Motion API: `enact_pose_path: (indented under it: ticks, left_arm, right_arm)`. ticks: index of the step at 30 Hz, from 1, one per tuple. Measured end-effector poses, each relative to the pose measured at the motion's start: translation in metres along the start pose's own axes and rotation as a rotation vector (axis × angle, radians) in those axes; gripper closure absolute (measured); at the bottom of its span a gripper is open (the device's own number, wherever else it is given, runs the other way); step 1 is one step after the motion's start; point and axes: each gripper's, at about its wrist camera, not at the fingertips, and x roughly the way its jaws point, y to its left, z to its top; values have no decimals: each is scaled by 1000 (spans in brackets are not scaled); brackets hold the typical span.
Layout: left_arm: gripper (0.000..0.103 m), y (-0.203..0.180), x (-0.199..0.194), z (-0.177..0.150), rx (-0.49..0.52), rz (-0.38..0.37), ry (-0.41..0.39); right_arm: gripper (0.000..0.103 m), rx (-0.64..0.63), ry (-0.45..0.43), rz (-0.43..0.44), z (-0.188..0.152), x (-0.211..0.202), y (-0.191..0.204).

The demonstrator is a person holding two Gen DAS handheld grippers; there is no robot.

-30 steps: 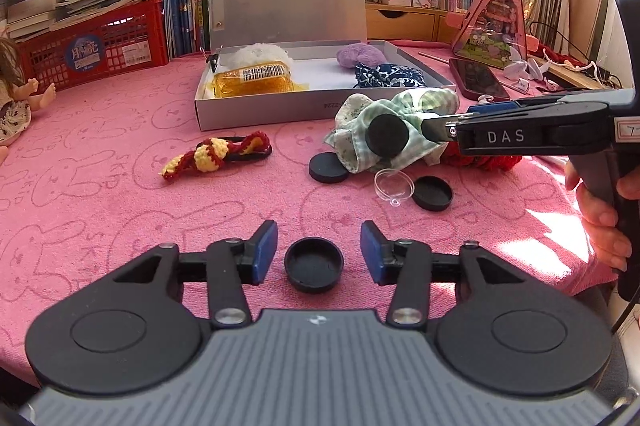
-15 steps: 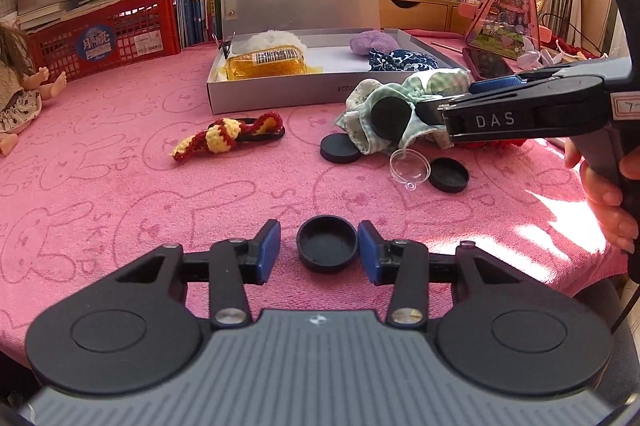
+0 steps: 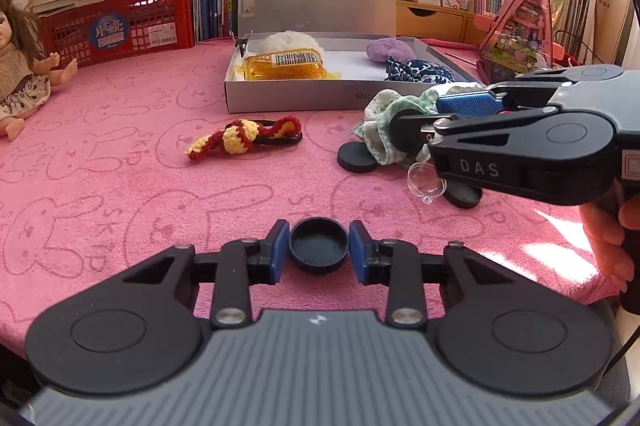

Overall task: Organize objects
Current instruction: 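Grasp a black round lid with the left tool while the right tool grasps the green checked cloth, then carry the black lids into the white box and open both tools to release them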

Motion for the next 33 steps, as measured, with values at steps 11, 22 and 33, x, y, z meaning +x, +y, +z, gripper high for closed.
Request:
enact_pose_path:
  ticks: [11,22,33]
  left_arm:
    - [65,14,-2,4,-14,39,-14]
    - [65,17,0,17,-2,41,-49]
    - [65,18,8,46,-13,6,-97]
  right_arm:
    - [53,-42,36,-10,2,18,7]
    - [72,-135,36,-75,-8,20,12]
    - [91,-22,-13,-64,8,5,-7]
